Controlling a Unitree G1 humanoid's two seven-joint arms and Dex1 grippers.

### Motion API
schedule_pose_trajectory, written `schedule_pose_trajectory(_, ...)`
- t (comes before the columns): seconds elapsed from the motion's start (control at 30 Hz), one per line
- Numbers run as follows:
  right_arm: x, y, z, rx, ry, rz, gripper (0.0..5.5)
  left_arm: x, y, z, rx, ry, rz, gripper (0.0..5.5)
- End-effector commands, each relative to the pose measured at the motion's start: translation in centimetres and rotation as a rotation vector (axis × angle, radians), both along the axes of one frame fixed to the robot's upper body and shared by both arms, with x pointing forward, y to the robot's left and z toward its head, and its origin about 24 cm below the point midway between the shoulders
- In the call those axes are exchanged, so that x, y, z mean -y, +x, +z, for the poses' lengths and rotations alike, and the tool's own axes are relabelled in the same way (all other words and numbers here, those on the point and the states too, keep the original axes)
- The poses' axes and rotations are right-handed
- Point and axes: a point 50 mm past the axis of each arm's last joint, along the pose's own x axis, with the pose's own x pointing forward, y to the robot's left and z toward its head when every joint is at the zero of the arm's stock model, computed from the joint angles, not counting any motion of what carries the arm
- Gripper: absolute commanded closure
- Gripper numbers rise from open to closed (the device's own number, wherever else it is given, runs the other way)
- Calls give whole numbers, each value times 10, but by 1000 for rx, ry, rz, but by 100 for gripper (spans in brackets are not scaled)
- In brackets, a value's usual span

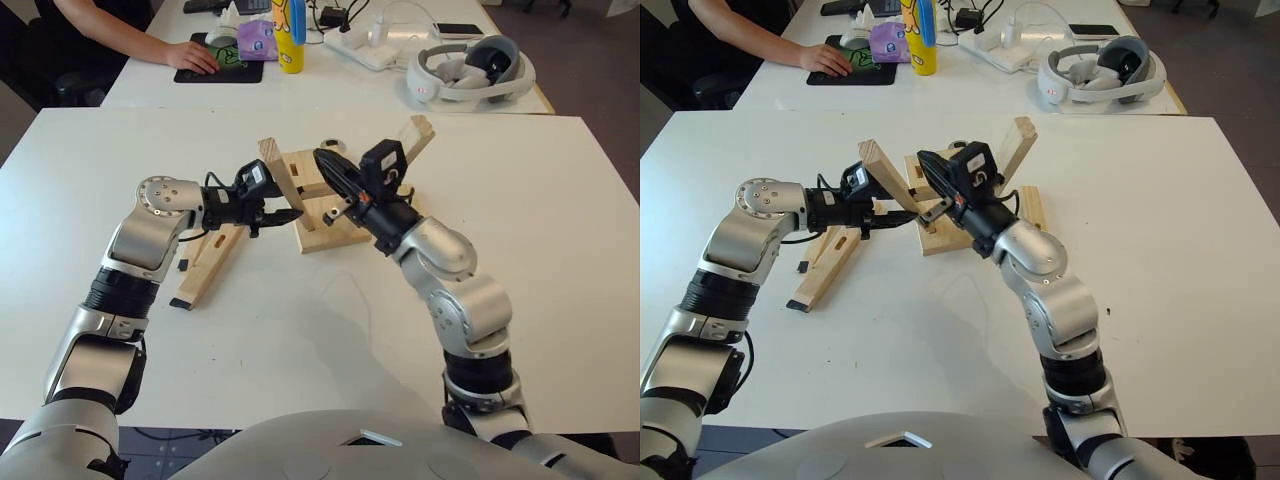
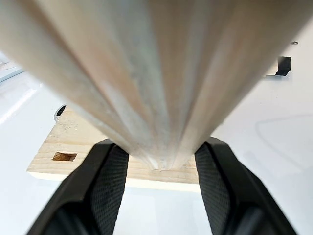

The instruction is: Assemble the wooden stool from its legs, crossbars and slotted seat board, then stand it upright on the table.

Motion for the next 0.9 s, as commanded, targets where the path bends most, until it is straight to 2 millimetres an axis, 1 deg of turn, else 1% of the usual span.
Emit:
schedule_pose_trajectory(0.03,15,-6,-26,-72,-128,-29,550,-10,-2,-20,-81,91,47,345)
schedule_pose_trajectory(0.1,12,-2,-42,-106,-166,-67,550,-9,0,-18,-83,99,34,345)
schedule_pose_trajectory(0.27,-12,13,-75,-169,-247,-151,550,-5,5,-17,-94,127,-16,345)
schedule_pose_trajectory(0.33,-19,17,-92,-184,-360,-170,550,-4,7,-17,-99,138,-37,345)
schedule_pose_trajectory(0.4,-22,20,-109,-204,-481,-202,550,-2,11,-16,-100,158,-59,345)
schedule_pose_trajectory(0.5,-20,15,-129,-261,-632,-204,550,-1,14,-16,-103,182,-84,345)
schedule_pose_trajectory(0.6,-21,9,-138,-316,-698,-160,550,-1,15,-20,-107,192,-93,345)
schedule_pose_trajectory(0.7,-28,2,-141,-369,-704,-80,550,-5,13,-32,-119,196,-70,345)
schedule_pose_trajectory(0.77,-33,-2,-142,-392,-713,-30,550,-4,11,-39,-122,199,-64,345)
schedule_pose_trajectory(0.9,-32,-6,-145,-426,-723,2,550,0,12,-46,-125,199,-61,345)
